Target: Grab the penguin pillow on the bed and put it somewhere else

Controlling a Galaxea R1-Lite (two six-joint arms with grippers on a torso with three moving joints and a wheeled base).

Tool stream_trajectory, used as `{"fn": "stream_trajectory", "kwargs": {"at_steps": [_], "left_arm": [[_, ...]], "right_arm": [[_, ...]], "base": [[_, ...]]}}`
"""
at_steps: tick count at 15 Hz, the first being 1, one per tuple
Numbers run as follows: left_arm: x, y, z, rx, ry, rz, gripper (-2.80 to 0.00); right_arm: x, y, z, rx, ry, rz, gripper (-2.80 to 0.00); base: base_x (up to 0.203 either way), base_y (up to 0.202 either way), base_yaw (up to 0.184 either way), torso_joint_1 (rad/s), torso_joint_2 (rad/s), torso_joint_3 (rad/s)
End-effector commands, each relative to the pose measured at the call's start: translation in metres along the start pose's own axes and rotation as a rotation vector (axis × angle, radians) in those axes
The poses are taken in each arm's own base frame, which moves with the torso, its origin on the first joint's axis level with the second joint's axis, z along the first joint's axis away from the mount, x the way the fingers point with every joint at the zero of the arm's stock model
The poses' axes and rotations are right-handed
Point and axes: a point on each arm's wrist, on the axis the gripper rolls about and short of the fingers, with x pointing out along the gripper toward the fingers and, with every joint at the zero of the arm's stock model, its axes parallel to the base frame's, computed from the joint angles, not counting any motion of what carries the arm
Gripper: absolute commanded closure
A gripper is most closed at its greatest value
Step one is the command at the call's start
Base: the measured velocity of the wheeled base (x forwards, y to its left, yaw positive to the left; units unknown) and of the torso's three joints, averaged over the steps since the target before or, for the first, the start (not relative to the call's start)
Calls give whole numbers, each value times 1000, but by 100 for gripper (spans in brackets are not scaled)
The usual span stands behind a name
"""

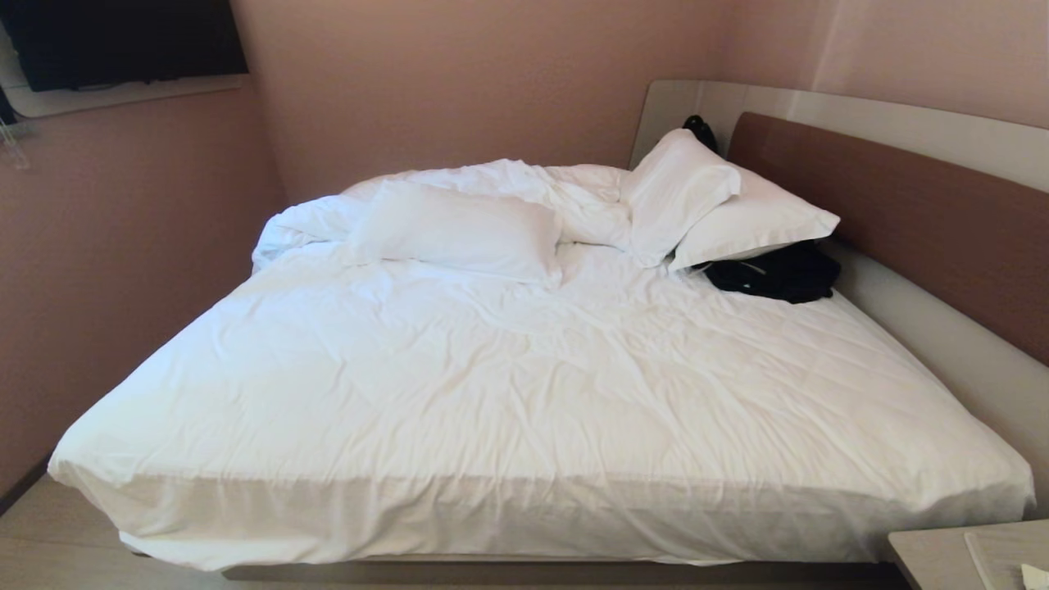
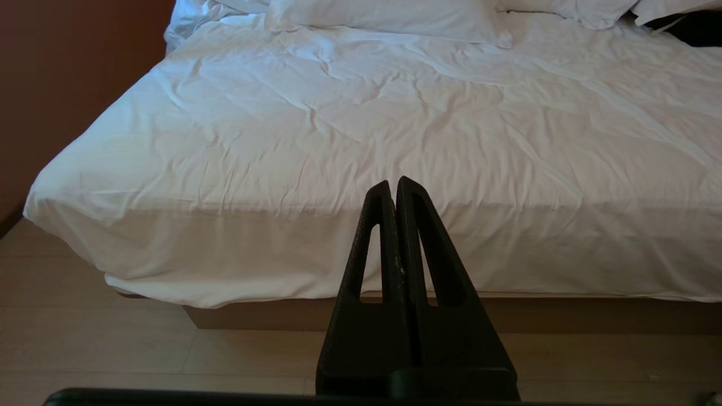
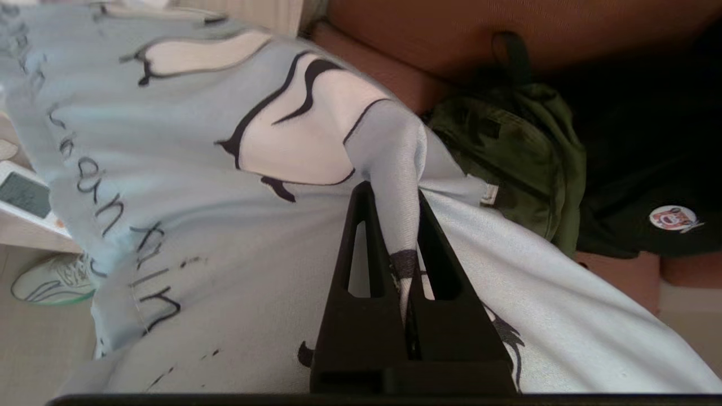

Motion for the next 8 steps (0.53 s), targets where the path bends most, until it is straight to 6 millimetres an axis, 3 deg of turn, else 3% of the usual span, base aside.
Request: {"fn": "stream_trajectory", "kwargs": {"at_steps": [1,8], "left_arm": [[0,0,0,0,-1,0,0],[0,0,0,1,-1,0,0]], "right_arm": [[14,-10,4,-2,-35,-30,0],[56,-37,9,22,-2,-73,0]], "base": [[0,0,0,0,0,0],[0,0,0,0,0,0]]}}
